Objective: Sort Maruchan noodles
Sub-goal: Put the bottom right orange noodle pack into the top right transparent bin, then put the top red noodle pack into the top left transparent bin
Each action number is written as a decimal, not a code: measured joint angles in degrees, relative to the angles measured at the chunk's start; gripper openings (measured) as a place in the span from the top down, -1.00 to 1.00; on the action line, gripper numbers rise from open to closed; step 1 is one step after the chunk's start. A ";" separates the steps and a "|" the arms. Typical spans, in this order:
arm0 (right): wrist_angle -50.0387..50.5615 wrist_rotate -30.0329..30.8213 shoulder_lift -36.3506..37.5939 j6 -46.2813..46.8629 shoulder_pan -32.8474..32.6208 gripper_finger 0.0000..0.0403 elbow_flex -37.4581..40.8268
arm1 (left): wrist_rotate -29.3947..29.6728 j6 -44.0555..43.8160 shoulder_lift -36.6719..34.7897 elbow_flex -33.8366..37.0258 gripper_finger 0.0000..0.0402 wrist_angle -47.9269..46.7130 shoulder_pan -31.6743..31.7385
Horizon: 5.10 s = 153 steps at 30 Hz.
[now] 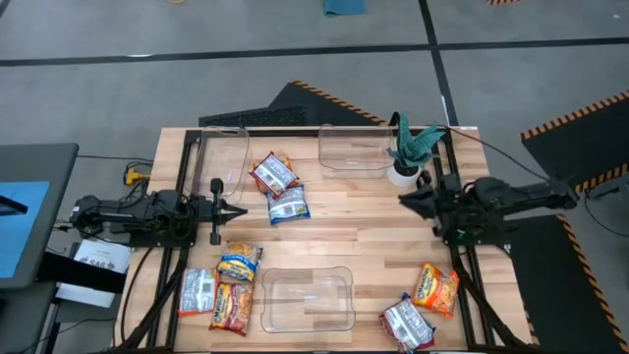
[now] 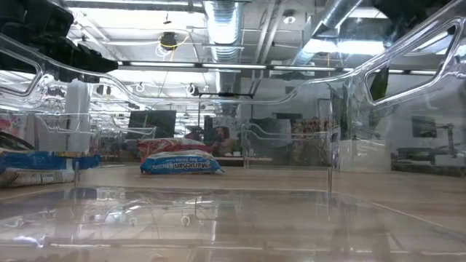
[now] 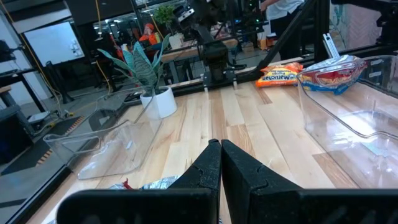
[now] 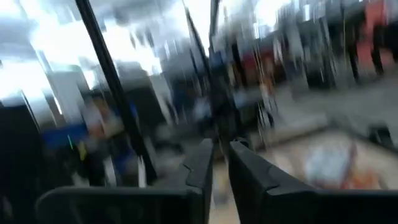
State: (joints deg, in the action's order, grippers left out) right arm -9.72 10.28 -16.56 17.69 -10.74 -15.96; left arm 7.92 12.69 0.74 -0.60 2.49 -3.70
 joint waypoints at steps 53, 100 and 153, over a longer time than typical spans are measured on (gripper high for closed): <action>60.54 -16.04 -62.56 71.84 -35.97 0.91 -25.44 | 0.01 0.00 0.00 0.00 1.00 0.01 0.00; 44.34 2.98 -72.13 -21.86 43.43 0.91 -49.79 | 0.00 0.00 -0.01 0.00 1.00 -0.01 -0.02; 17.14 -31.40 -36.96 9.00 21.63 -0.21 -34.54 | 0.27 1.04 -0.01 0.00 1.00 0.01 -0.02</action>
State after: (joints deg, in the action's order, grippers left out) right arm 7.42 -21.13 -53.52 26.69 10.90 -50.50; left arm 8.19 13.72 0.73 -0.60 2.50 -3.72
